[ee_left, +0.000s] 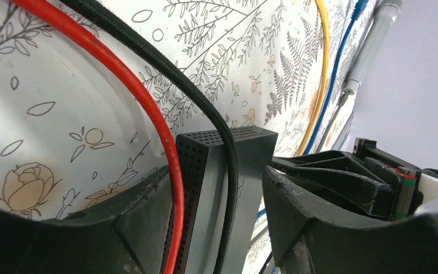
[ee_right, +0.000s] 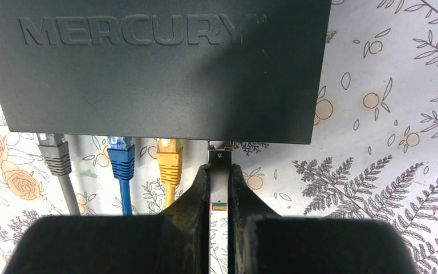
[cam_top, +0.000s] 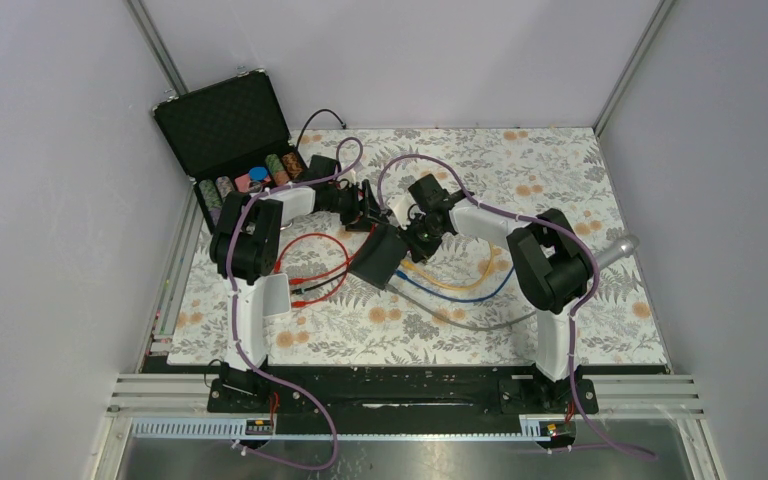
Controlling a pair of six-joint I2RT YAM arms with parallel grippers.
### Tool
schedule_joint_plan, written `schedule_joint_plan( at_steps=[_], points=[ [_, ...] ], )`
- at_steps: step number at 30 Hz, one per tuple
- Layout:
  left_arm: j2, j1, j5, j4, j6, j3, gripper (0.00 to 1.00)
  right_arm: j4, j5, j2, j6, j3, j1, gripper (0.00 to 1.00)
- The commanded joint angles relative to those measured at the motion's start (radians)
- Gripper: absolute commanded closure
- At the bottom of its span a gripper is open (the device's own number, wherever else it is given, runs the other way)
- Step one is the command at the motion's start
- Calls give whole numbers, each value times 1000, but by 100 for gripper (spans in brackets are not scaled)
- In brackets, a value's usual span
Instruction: Insert the plug into the switch port
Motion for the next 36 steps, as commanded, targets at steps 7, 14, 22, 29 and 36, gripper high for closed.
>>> schedule_joint_plan(
  at_steps=[7,14,22,29,36],
  points=[
    [29,-118,75,81,-55,-91,44,119,-62,-32,29,63,17,100],
    [5,-147,90,178,-121,-194,45,171,-48,-41,101,50,22,100],
    [-28,-148,85,271,-227,-293,47,386,-54,-54,327,-62,24,100],
    [-11,-175,75,235,-206,-299,50,425,25,-72,314,-98,25,100],
    [-18,-175,30,121,-134,-286,47,423,113,-131,306,-129,21,100]
  ],
)
